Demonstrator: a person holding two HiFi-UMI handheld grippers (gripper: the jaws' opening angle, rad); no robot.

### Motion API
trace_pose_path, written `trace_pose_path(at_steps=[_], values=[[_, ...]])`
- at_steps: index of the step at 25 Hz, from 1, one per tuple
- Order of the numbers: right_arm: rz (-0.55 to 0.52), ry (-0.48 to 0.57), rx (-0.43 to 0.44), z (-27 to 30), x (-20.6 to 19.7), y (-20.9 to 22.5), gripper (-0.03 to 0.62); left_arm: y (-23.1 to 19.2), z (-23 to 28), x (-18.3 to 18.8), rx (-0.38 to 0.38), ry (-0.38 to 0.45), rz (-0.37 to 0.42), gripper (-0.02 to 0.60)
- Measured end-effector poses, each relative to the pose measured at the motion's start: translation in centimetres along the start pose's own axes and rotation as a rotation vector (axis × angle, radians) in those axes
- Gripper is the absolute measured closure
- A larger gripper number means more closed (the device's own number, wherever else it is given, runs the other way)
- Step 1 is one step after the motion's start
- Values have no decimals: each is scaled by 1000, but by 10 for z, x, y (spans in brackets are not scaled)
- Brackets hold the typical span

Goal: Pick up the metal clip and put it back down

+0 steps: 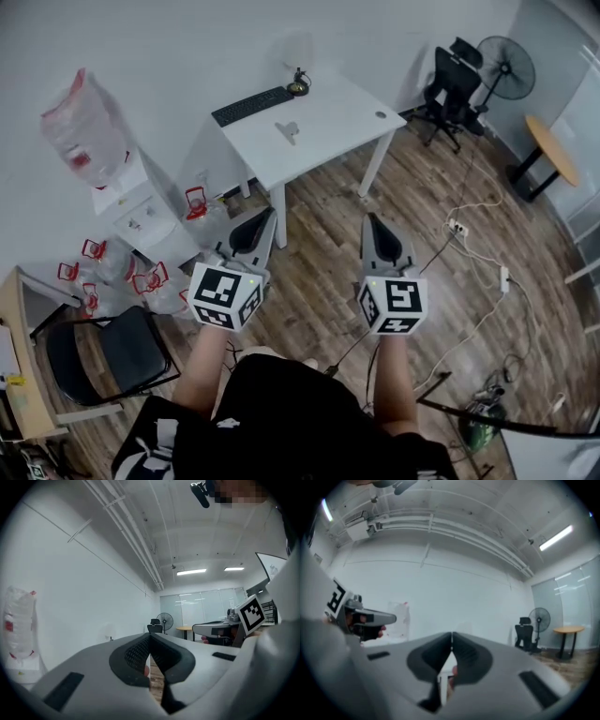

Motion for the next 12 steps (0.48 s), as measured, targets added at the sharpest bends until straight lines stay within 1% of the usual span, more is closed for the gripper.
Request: trace_pose_path(at_steps=[5, 7, 9, 12], values=[[-41, -25, 20, -11, -10, 7, 559, 18, -1, -8, 20, -23, 20, 560], [-49, -28, 37, -12, -12, 9, 559, 24, 0, -9, 27, -32, 42, 560], [-52, -27, 60, -12, -14, 8, 559, 29, 1, -11, 34, -41, 67, 560], [-59, -33, 70, -9, -16, 8, 559, 30, 4, -15, 35, -51, 78, 560]])
Point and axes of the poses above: the fingertips, and each gripper's own axes: z forward along the fingers, y to its right, x out of its top, the point moved 4 cm from there along -z, backward along the fingers, and after that the axes turned 6 degrees about z, right-handed, at the moved point
